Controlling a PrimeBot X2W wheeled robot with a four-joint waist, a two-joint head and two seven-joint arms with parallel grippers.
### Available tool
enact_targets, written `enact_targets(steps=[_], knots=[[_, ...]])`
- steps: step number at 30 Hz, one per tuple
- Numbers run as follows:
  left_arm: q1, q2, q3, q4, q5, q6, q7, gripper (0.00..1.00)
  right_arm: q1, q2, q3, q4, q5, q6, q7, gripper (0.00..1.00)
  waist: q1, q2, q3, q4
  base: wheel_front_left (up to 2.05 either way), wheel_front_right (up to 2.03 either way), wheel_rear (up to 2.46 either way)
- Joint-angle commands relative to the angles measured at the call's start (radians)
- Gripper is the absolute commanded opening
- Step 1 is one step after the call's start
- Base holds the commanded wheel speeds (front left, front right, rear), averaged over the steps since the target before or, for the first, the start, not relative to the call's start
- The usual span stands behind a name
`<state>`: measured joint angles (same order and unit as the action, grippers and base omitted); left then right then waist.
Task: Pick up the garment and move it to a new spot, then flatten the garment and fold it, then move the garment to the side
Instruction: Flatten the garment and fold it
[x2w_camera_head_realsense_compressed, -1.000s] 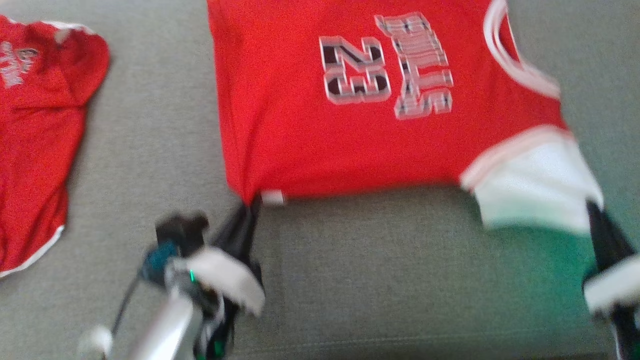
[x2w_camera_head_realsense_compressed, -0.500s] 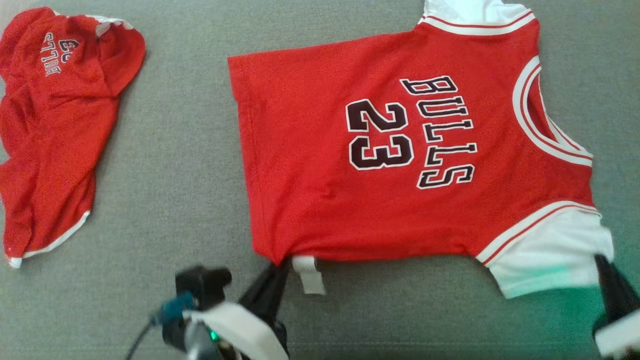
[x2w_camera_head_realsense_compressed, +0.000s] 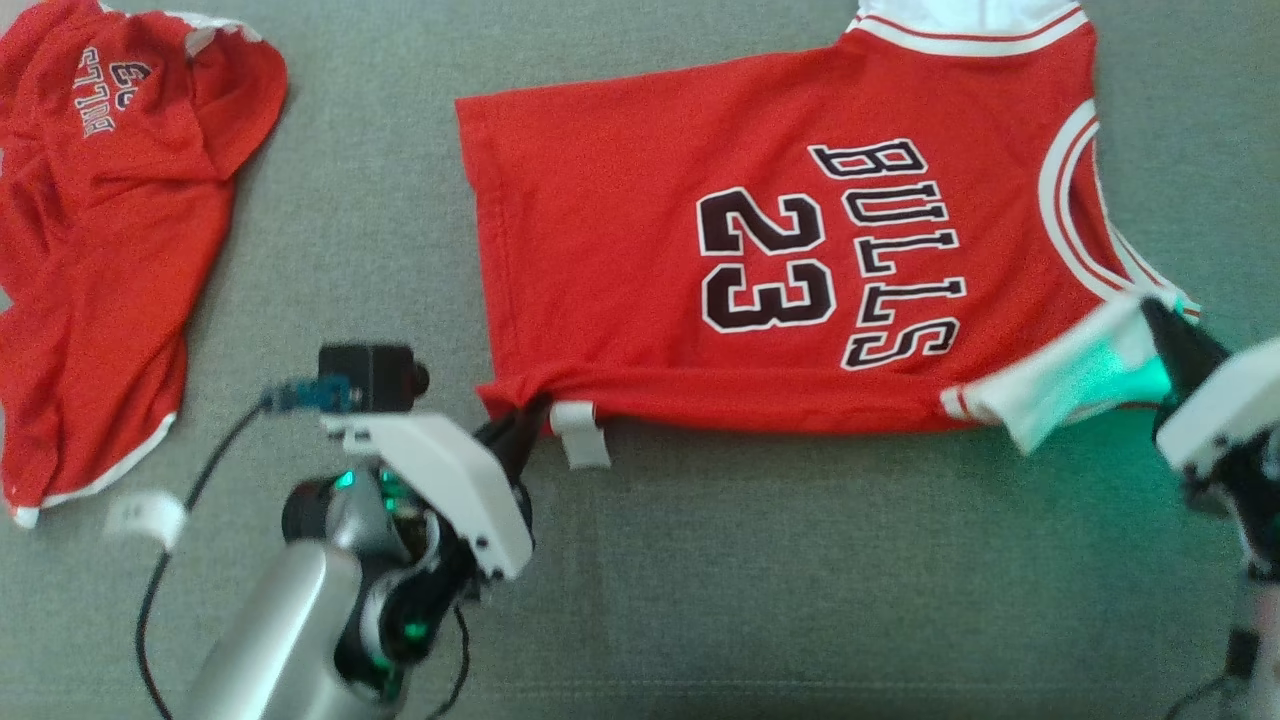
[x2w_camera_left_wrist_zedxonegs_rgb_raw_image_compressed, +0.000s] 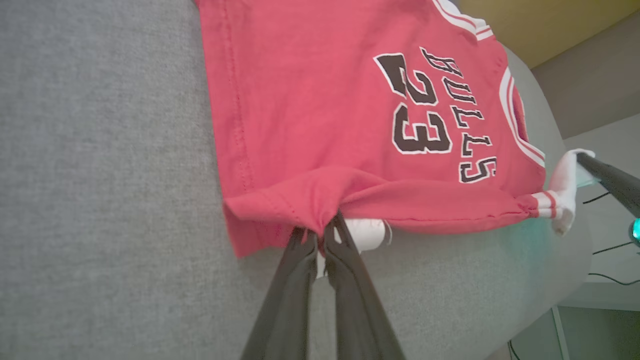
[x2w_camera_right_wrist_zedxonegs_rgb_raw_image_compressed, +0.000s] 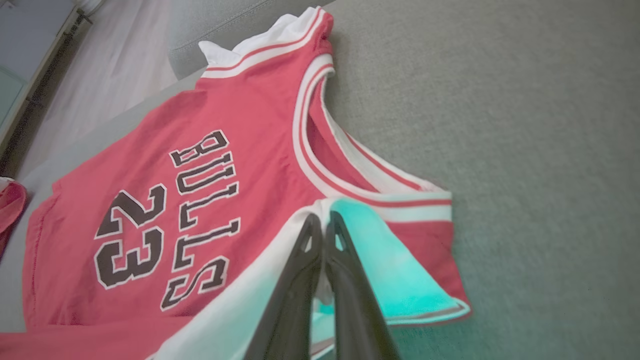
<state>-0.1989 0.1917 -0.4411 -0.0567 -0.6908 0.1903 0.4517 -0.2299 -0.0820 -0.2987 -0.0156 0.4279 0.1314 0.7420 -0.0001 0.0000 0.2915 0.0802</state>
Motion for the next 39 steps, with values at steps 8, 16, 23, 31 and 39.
enact_targets(steps=[8,16,23,31,39], knots=[[-0.162,0.011,0.035,0.036,-0.035,-0.008,0.088,0.00,-0.203,-0.073,0.040,0.075,-0.025,-0.001,0.097,0.00,0.0001,0.0000,0.051,0.023,0.00,0.00,0.00],[-0.239,0.005,0.042,0.087,-0.070,-0.012,0.150,0.00,-0.308,-0.118,0.094,0.156,-0.045,-0.001,0.110,0.00,0.0001,0.0000,0.059,0.037,0.00,0.00,0.00],[-0.282,0.012,0.042,0.138,-0.065,-0.013,0.161,1.00,-0.318,-0.122,0.110,0.195,-0.029,-0.001,0.033,1.00,0.0001,0.0000,0.049,0.034,0.00,0.00,0.00],[-0.192,0.047,0.112,0.038,-0.042,0.013,0.033,1.00,-0.201,-0.181,0.140,0.064,0.016,-0.001,-0.043,1.00,0.0001,0.0000,0.044,-0.003,0.00,0.00,0.00],[-0.027,0.105,0.079,-0.082,0.001,0.025,0.019,1.00,-0.006,-0.237,0.108,-0.074,0.015,-0.001,-0.028,1.00,0.0001,0.0000,0.069,-0.010,0.00,0.00,0.00]])
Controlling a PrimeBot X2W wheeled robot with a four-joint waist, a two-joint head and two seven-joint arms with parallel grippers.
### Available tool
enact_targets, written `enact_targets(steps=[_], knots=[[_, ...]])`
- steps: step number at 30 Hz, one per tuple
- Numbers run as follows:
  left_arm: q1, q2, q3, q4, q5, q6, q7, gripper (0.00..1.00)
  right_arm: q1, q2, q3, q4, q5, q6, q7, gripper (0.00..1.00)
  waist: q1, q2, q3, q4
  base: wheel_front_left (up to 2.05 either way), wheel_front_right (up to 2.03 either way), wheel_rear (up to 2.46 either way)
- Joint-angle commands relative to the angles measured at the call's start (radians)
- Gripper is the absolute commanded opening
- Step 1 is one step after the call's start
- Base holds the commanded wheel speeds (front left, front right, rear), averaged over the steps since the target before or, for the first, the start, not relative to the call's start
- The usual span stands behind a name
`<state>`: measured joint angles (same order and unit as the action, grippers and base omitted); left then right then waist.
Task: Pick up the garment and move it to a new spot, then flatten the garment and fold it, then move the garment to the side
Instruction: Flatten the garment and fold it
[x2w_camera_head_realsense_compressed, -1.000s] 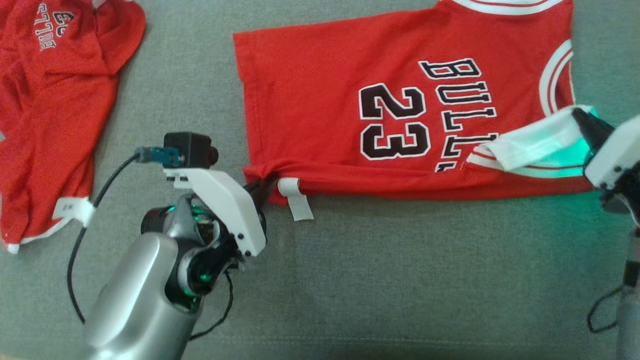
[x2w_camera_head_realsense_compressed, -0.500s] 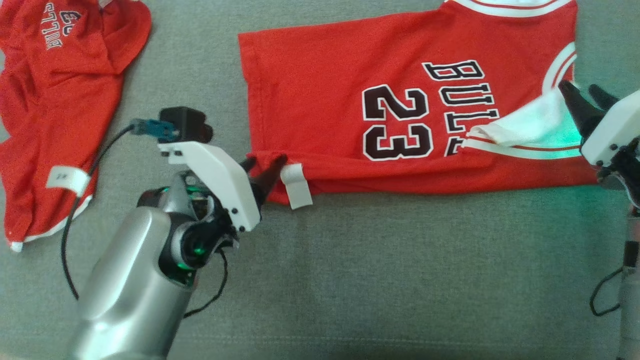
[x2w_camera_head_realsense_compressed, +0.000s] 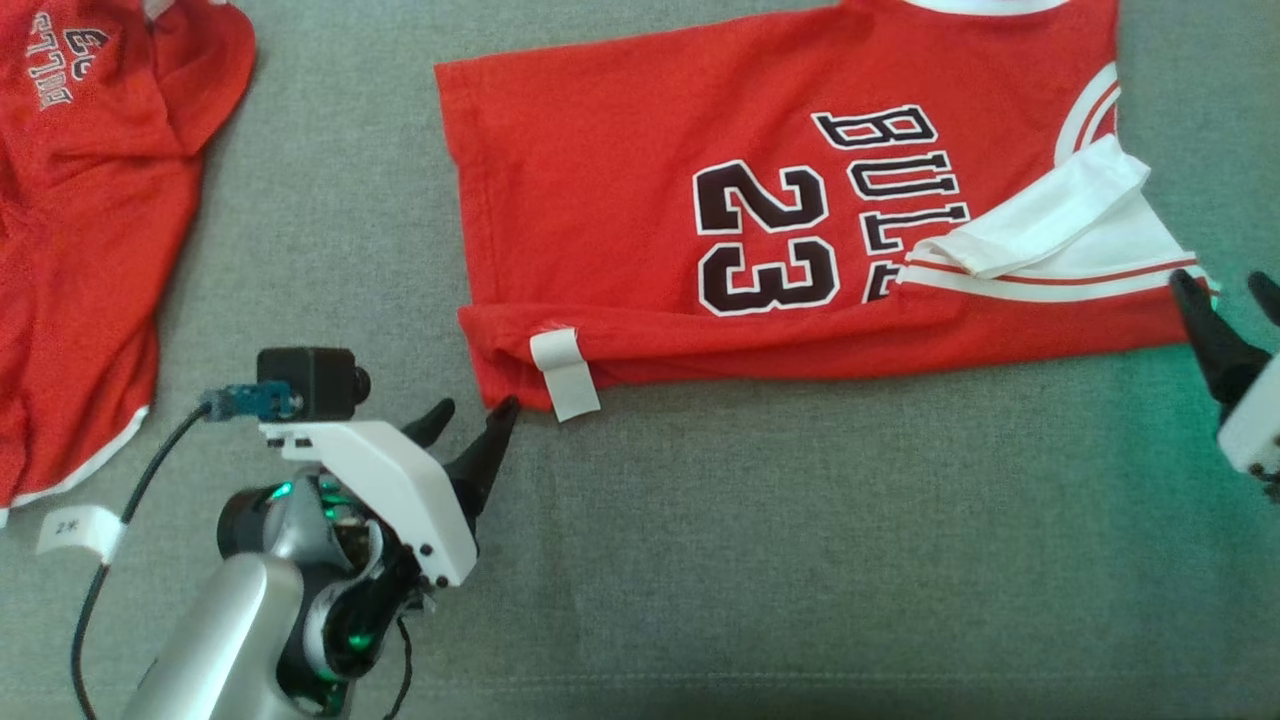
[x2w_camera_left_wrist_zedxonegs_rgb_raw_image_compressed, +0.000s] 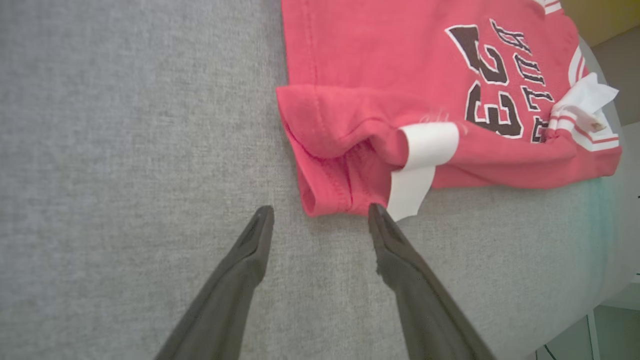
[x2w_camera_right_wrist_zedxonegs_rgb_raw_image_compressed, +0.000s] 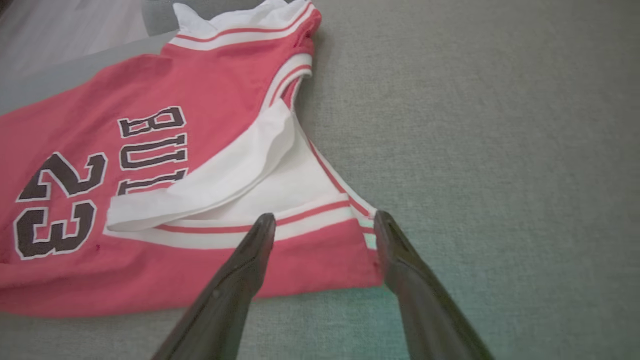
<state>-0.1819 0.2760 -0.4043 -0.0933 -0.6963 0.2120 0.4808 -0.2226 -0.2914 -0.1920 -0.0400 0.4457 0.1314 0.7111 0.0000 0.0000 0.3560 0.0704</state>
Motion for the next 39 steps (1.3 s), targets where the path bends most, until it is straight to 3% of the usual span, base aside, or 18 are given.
enact_targets(steps=[1,10,22,27,36,39], knots=[[-0.042,0.021,0.042,-0.044,0.008,0.005,-0.013,1.00,-0.005,-0.030,-0.005,-0.054,-0.006,-0.001,0.004,1.00,0.0000,0.0000,0.008,-0.001,0.00,0.00,0.00],[-0.093,0.031,0.003,0.037,0.065,0.003,-0.017,1.00,-0.001,-0.031,0.006,-0.021,-0.057,-0.001,0.002,1.00,0.0000,0.0000,0.029,-0.016,0.00,0.00,0.00],[-0.126,0.011,-0.008,0.114,0.056,-0.011,-0.031,1.00,-0.041,-0.020,0.024,0.079,-0.079,-0.001,-0.002,1.00,0.0000,0.0000,0.067,-0.016,0.00,0.00,0.00],[-0.132,0.001,-0.021,0.136,0.045,-0.025,-0.026,1.00,-0.080,-0.004,0.037,0.128,-0.065,-0.001,0.007,1.00,0.0000,0.0000,0.079,-0.013,0.00,0.00,0.00],[-0.119,0.002,-0.059,0.154,0.021,-0.065,0.010,1.00,-0.087,-0.041,0.100,0.146,-0.005,-0.001,0.045,1.00,0.0000,0.0000,0.073,-0.003,0.00,0.00,0.00],[-0.112,0.004,-0.076,0.155,0.015,-0.077,0.026,0.49,-0.080,-0.053,0.111,0.141,0.019,-0.001,0.054,1.00,0.0000,0.0000,0.069,-0.003,0.00,0.00,0.00]])
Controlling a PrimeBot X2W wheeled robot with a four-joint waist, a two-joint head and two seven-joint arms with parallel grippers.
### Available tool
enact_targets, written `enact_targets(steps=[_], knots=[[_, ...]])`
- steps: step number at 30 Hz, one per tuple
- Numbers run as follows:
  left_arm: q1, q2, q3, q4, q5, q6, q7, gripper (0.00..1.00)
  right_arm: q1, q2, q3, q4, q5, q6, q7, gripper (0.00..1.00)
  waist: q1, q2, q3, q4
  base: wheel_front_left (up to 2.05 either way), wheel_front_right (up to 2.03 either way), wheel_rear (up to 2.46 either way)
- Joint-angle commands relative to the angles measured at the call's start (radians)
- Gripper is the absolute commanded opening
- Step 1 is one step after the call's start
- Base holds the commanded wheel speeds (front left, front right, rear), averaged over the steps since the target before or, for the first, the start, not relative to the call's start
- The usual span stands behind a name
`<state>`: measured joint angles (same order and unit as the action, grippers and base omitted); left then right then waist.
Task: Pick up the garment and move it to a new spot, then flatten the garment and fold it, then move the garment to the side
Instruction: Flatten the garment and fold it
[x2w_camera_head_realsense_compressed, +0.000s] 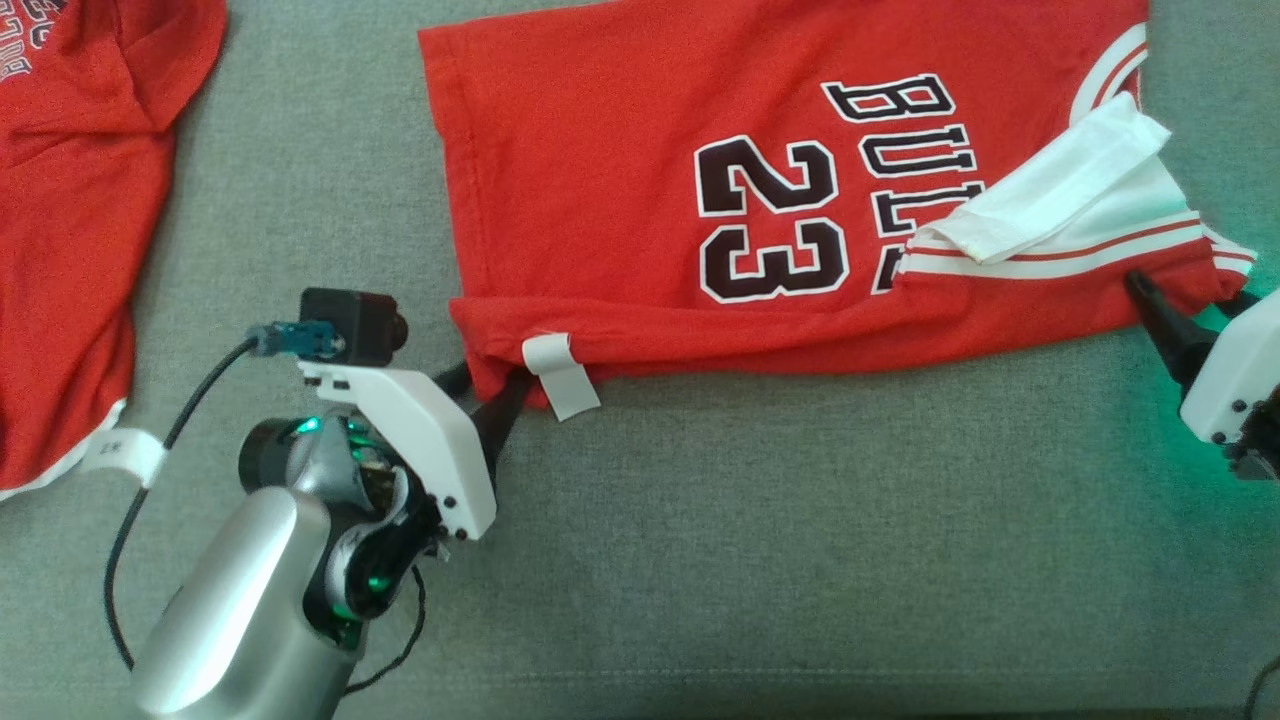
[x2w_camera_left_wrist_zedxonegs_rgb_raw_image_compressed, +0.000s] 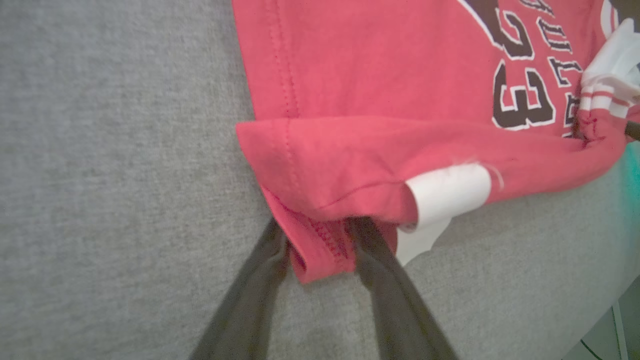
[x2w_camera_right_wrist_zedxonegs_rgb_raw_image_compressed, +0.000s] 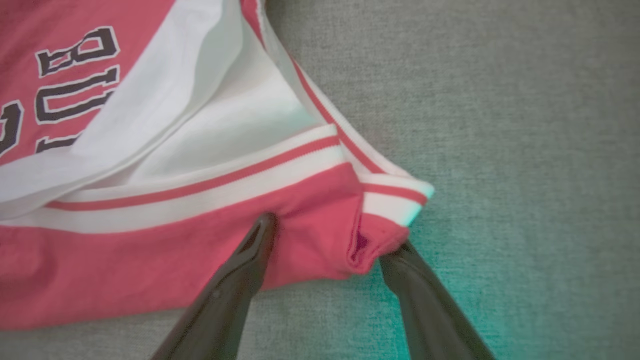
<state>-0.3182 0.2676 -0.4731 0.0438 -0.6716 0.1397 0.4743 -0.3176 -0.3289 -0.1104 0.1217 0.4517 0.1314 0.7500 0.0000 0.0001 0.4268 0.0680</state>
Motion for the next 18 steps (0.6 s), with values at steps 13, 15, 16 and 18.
enact_targets(steps=[13,15,16,18], knots=[[-0.009,0.026,0.080,-0.019,-0.121,-0.035,0.048,0.00,0.002,-0.060,-0.055,-0.065,0.159,-0.001,0.118,0.00,0.0000,-0.0001,-0.067,-0.002,0.00,0.00,0.00],[0.000,0.047,0.102,-0.070,-0.159,-0.041,0.082,0.00,0.009,-0.086,-0.091,-0.092,0.180,-0.001,0.167,0.00,0.0000,-0.0001,-0.078,0.000,0.00,0.00,0.00],[0.007,0.056,0.111,-0.098,-0.179,-0.042,0.101,0.00,0.013,-0.096,-0.111,-0.107,0.188,-0.001,0.191,0.00,0.0000,-0.0001,-0.083,0.002,0.00,0.00,0.00],[0.027,0.073,0.125,-0.154,-0.220,-0.042,0.140,0.00,0.029,-0.116,-0.142,-0.143,0.202,-0.001,0.244,0.00,0.0000,-0.0001,-0.093,0.003,0.00,0.00,0.00]])
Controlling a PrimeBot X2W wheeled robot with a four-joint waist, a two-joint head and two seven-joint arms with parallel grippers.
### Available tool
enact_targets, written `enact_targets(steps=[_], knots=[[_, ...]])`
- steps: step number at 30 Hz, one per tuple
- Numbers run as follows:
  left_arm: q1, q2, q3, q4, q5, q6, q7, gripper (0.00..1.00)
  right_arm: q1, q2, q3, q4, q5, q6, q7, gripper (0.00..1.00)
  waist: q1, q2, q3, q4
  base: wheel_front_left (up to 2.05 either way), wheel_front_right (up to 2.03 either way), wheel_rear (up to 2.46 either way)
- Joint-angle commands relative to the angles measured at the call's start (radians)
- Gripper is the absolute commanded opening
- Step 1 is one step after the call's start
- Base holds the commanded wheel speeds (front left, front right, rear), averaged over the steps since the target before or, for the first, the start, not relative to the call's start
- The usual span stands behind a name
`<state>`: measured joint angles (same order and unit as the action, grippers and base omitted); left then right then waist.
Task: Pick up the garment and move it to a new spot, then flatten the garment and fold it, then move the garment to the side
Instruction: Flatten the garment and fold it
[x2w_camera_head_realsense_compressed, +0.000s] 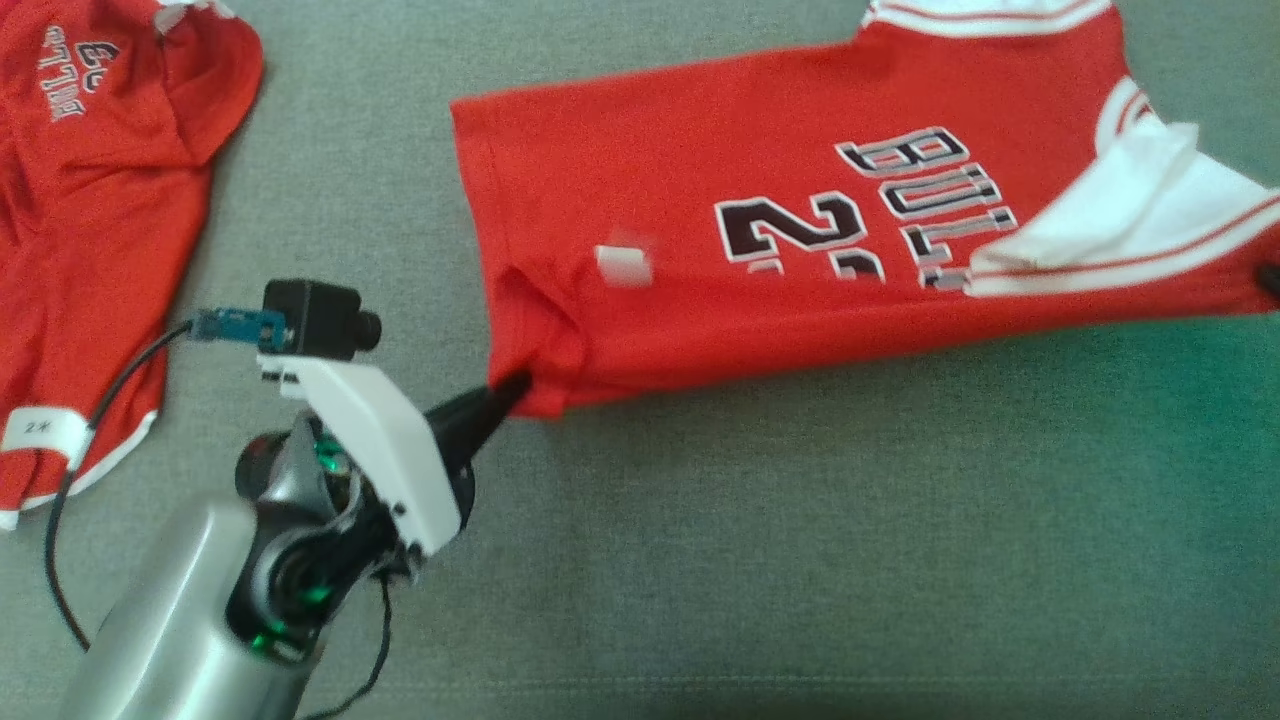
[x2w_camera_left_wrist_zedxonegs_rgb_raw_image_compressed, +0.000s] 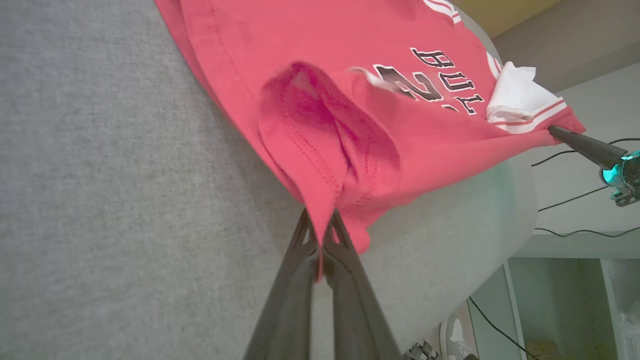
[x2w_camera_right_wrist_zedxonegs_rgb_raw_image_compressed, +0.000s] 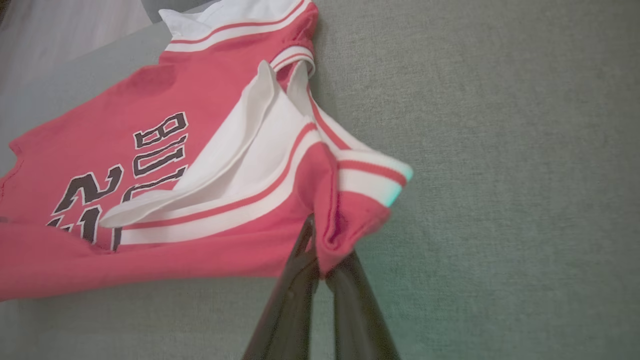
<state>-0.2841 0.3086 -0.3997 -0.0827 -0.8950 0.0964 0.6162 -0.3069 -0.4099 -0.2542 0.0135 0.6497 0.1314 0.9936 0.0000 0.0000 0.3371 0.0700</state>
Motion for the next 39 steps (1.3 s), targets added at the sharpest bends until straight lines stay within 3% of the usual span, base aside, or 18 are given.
enact_targets(steps=[1,7,15,16,17,18,24,29,34,39], knots=[[0.004,0.039,0.058,-0.055,-0.016,0.003,0.016,0.00,0.031,-0.048,-0.009,-0.056,0.011,-0.001,0.028,0.00,0.0000,0.0000,-0.007,0.002,0.00,0.00,0.00],[0.102,0.083,0.068,-0.162,-0.056,0.016,0.062,0.00,0.165,-0.097,-0.055,-0.158,0.062,-0.001,0.135,0.00,0.0000,0.0000,-0.020,-0.002,0.00,0.00,0.00],[0.266,0.058,-0.012,-0.120,0.012,0.005,-0.027,0.01,0.398,-0.066,-0.020,-0.195,0.037,-0.001,0.081,0.00,0.0000,0.0000,-0.026,-0.006,0.00,0.00,0.00],[0.279,0.052,-0.021,-0.112,0.022,0.007,-0.040,0.25,0.417,-0.069,-0.014,-0.200,0.029,-0.001,0.065,0.04,0.0000,0.0000,-0.026,-0.005,0.00,0.00,0.00],[0.286,0.050,-0.029,-0.108,0.037,0.007,-0.053,0.64,0.433,-0.077,-0.003,-0.208,0.023,-0.001,0.052,0.39,0.0000,0.0000,-0.025,-0.005,0.00,0.00,0.00],[0.290,0.050,-0.035,-0.107,0.052,0.007,-0.067,1.00,0.443,-0.084,0.004,-0.215,0.020,-0.001,0.037,1.00,0.0000,0.0000,-0.024,-0.004,0.00,0.00,0.00],[0.258,0.086,-0.015,-0.153,0.156,0.045,-0.119,1.00,0.399,-0.162,-0.014,-0.271,0.018,-0.001,-0.023,1.00,0.0000,0.0000,-0.009,0.003,0.00,0.00,0.00],[0.121,0.102,0.025,-0.172,0.231,0.089,-0.125,1.00,0.167,-0.205,-0.035,-0.274,0.028,-0.001,-0.043,1.00,0.0000,0.0000,0.054,0.030,0.00,0.00,0.00],[-0.123,0.032,0.006,-0.053,0.288,0.102,-0.122,1.00,-0.131,-0.195,0.068,-0.195,-0.050,-0.001,-0.032,1.00,0.0000,0.0000,0.157,0.086,0.00,0.00,0.00],[-0.310,-0.055,-0.063,0.112,0.337,0.078,-0.129,1.00,-0.375,-0.168,0.168,-0.048,-0.170,-0.001,-0.007,1.00,0.0000,0.0000,0.237,0.144,0.00,0.00,0.00]])
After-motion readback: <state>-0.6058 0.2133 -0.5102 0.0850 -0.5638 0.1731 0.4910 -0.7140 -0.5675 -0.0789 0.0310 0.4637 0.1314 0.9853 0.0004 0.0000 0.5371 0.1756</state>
